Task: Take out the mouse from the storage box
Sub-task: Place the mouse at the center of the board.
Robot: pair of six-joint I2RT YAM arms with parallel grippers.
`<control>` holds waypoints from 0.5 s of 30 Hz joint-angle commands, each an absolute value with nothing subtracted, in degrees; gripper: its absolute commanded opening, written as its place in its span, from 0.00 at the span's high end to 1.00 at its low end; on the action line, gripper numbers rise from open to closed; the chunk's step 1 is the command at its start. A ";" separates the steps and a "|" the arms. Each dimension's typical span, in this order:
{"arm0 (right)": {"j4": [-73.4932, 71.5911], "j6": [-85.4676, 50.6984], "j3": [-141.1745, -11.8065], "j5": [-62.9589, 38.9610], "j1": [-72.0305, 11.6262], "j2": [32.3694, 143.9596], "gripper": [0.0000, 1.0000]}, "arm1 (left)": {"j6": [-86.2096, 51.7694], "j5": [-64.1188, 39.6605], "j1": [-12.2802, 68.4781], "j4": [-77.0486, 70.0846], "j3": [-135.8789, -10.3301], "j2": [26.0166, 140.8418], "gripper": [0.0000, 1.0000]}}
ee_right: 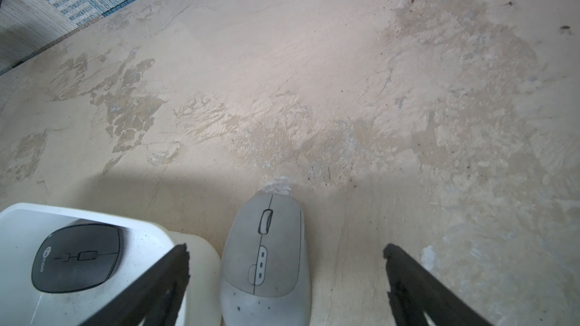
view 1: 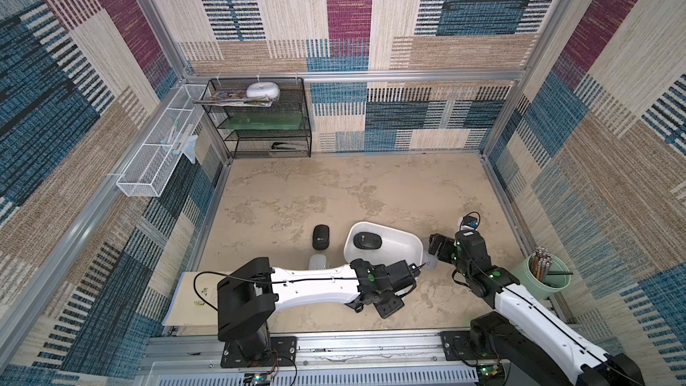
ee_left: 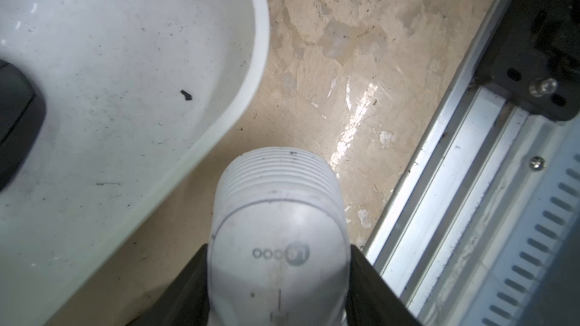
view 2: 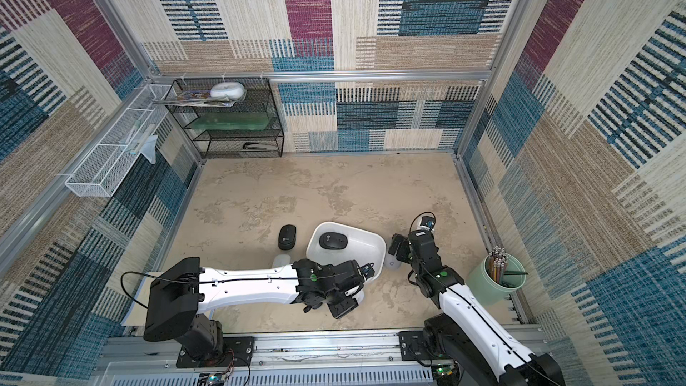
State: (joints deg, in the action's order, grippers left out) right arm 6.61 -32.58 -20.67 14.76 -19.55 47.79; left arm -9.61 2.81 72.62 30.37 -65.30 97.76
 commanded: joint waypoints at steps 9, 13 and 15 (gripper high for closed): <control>10.30 -33.40 -22.59 13.10 -19.60 46.30 0.00 | -6.15 1.67 72.60 26.44 -65.14 102.96 0.35; 10.55 -32.75 -23.29 12.20 -19.60 46.48 0.00 | -5.89 2.32 72.60 24.76 -63.66 101.09 0.20; 9.78 -31.41 -23.37 10.59 -19.60 46.73 0.00 | -5.97 2.63 72.51 24.53 -63.31 100.28 0.17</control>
State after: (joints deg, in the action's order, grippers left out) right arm 10.37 -33.01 -22.90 12.60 -19.55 46.52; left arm -6.59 1.78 72.64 26.17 -63.66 101.27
